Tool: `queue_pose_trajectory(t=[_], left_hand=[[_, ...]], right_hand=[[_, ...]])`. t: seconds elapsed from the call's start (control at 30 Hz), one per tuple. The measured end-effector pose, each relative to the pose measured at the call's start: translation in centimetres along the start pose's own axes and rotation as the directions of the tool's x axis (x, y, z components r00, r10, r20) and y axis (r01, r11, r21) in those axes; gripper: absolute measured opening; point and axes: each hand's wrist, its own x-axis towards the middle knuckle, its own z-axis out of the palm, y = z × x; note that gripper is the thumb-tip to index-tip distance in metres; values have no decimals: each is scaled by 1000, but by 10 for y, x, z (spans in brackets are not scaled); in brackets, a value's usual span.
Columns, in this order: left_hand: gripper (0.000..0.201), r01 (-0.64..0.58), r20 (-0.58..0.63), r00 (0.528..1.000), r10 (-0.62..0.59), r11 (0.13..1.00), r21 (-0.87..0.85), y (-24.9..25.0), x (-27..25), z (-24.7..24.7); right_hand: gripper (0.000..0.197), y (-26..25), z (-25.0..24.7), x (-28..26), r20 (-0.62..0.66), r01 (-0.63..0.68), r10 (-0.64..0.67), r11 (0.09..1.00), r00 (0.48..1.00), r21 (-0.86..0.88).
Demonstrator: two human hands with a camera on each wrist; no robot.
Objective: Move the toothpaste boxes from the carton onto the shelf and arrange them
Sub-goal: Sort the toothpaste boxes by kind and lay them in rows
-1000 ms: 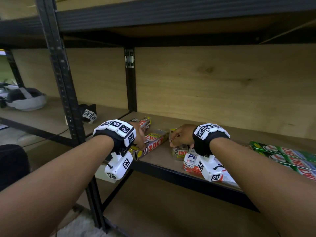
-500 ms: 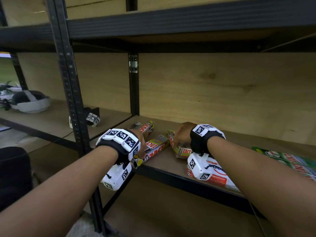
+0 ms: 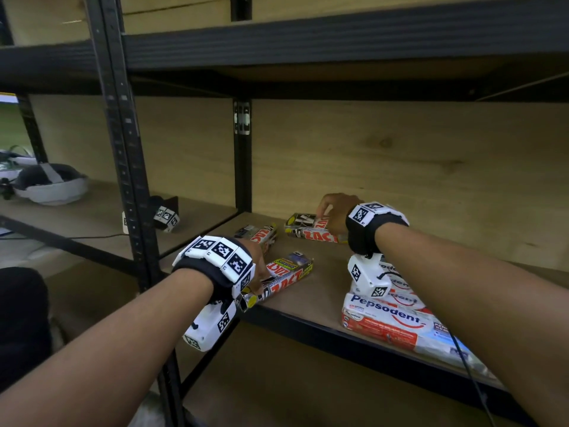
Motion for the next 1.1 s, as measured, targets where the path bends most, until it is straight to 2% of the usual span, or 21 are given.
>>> queue_pose_trajectory(t=[0.13, 0.27, 0.43, 0.53, 0.67, 0.83, 0.97, 1.03, 1.1], left_hand=[[42, -8, 20, 1000, 6, 998, 56, 1, 4, 3], [44, -29, 67, 997, 23, 996, 81, 5, 9, 0], [47, -64, 100, 994, 53, 992, 112, 4, 10, -2], [49, -78, 113, 991, 65, 991, 112, 4, 9, -3], [49, -80, 137, 988, 65, 991, 108, 5, 7, -6], [48, -66, 109, 992, 55, 993, 100, 7, 2, -5], [47, -62, 61, 997, 57, 995, 79, 10, -5, -2], [47, -61, -21, 998, 62, 997, 48, 8, -10, 5], [48, -58, -117, 991, 60, 998, 16, 6, -17, 14]], right_hand=[[40, 3, 16, 19, 81, 74, -67, 994, 994, -83], [35, 6, 34, 33, 159, 100, -84, 991, 984, -93], [42, 11, 42, 45, 219, 101, -63, 981, 974, -165], [46, 13, 44, 48, 236, 61, -24, 987, 971, -147], [60, 14, 47, 45, 260, 46, -5, 987, 966, -154], [56, 14, 42, 37, 218, 67, -31, 985, 975, -156], [64, -1, 38, 20, 402, 186, -86, 959, 912, -216], [67, -8, 42, 11, 462, 259, -114, 929, 879, -263], [61, -12, 47, 4, 471, 270, -105, 916, 876, -297]])
